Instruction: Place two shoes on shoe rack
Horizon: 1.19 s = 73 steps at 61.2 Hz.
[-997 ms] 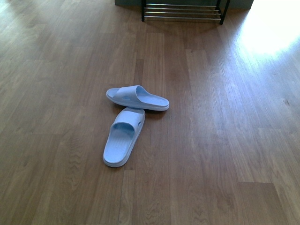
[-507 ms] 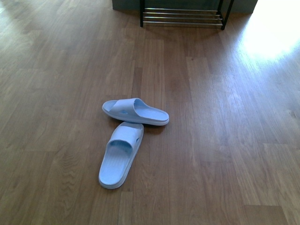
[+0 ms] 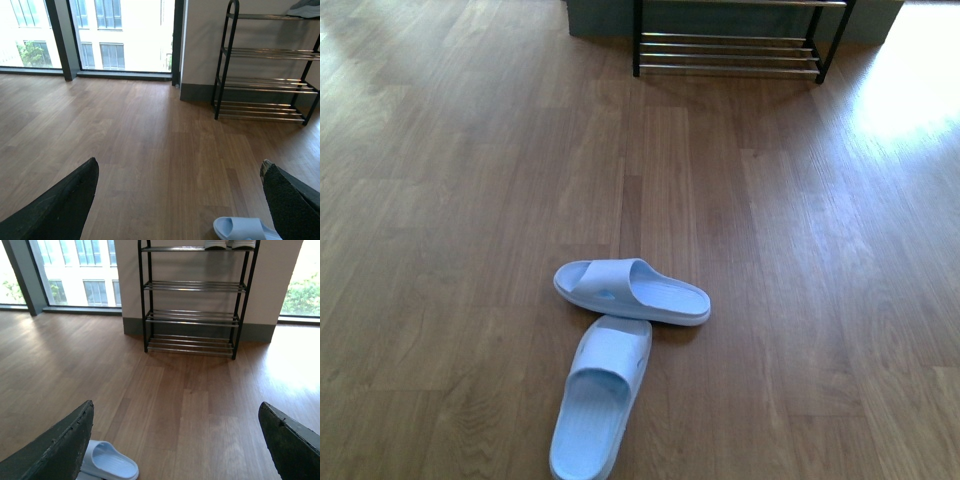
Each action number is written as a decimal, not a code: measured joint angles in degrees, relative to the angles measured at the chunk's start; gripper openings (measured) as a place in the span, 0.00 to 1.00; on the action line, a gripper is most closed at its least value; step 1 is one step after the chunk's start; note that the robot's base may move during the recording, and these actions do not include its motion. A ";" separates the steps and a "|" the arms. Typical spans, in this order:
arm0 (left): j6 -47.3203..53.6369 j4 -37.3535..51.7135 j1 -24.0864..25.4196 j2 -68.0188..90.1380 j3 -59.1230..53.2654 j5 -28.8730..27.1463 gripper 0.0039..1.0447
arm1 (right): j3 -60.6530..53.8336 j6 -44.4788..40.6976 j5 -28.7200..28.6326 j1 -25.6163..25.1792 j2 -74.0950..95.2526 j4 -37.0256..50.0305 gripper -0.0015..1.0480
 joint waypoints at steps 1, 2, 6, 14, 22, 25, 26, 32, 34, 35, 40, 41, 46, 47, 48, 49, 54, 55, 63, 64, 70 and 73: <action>0.00 0.00 0.00 0.00 0.00 0.00 0.91 | 0.00 0.00 0.00 0.00 0.00 0.00 0.91; 0.00 0.00 0.00 0.00 0.00 0.00 0.91 | 0.00 0.00 0.00 0.00 0.00 0.00 0.91; 0.00 0.00 0.00 0.00 0.00 0.00 0.91 | 0.00 0.00 -0.04 0.00 0.00 0.00 0.91; 0.00 0.00 0.00 0.00 0.00 0.00 0.91 | 0.00 0.00 0.00 0.00 0.02 0.00 0.91; 0.00 0.00 0.00 0.00 0.00 -0.17 0.91 | 0.00 0.00 -0.22 0.00 0.17 0.00 0.91; 0.00 0.00 0.00 0.00 0.00 -0.17 0.91 | 0.00 0.00 -0.17 0.00 0.09 0.00 0.91; 0.00 0.00 0.00 0.00 0.00 -0.13 0.91 | 0.00 0.00 -0.17 0.00 0.09 0.00 0.91; 0.00 0.00 0.00 0.00 0.00 -0.13 0.91 | 0.00 0.00 -0.17 0.00 0.09 0.00 0.91; 0.00 0.00 0.00 0.00 0.00 -0.13 0.91 | 0.00 0.00 -0.17 0.00 0.09 0.00 0.91; 0.00 0.00 0.00 0.00 0.00 -0.13 0.91 | 0.00 0.00 -0.13 0.00 0.11 0.00 0.91; 0.00 0.00 0.00 0.00 0.00 -0.11 0.91 | 0.04 -0.15 0.22 0.02 0.15 -0.11 0.91; 0.00 0.00 0.00 0.00 0.00 -0.11 0.91 | 0.26 -0.63 1.09 0.22 0.57 -1.07 0.91; 0.00 0.00 0.00 0.00 0.00 -0.13 0.91 | 1.22 -2.75 4.07 0.28 5.90 -4.11 0.91; 0.00 0.00 0.00 0.00 0.00 -0.13 0.91 | 1.31 -3.06 3.58 -0.02 8.17 -4.04 0.91; 0.00 0.00 0.00 0.00 0.00 -0.11 0.91 | 1.36 -3.10 3.30 -0.20 9.31 -3.91 0.91; 0.00 0.00 0.00 0.00 0.00 -0.11 0.91 | 1.40 -3.26 2.71 -0.61 11.82 -3.39 0.91; 0.00 0.00 0.00 0.00 0.00 -0.11 0.91 | 1.42 -4.44 0.39 -1.53 24.13 2.62 0.91; 0.00 0.00 0.00 0.00 0.00 -0.13 0.91 | 1.42 -4.74 -0.28 -1.70 27.85 5.03 0.91; 0.00 0.00 0.00 0.00 0.00 -0.13 0.91 | 3.50 -8.28 -2.58 -1.88 56.61 23.76 0.91; 0.00 0.00 0.00 0.00 0.00 -0.11 0.91 | 4.09 -8.72 -2.95 -1.79 61.51 25.77 0.91; 0.00 0.00 0.00 0.00 0.00 -0.11 0.91 | 8.68 -10.86 -3.02 -0.96 81.77 37.42 0.91; 0.00 0.00 0.00 0.00 0.00 -0.11 0.91 | 11.32 -12.28 -2.71 -0.35 92.13 41.79 0.91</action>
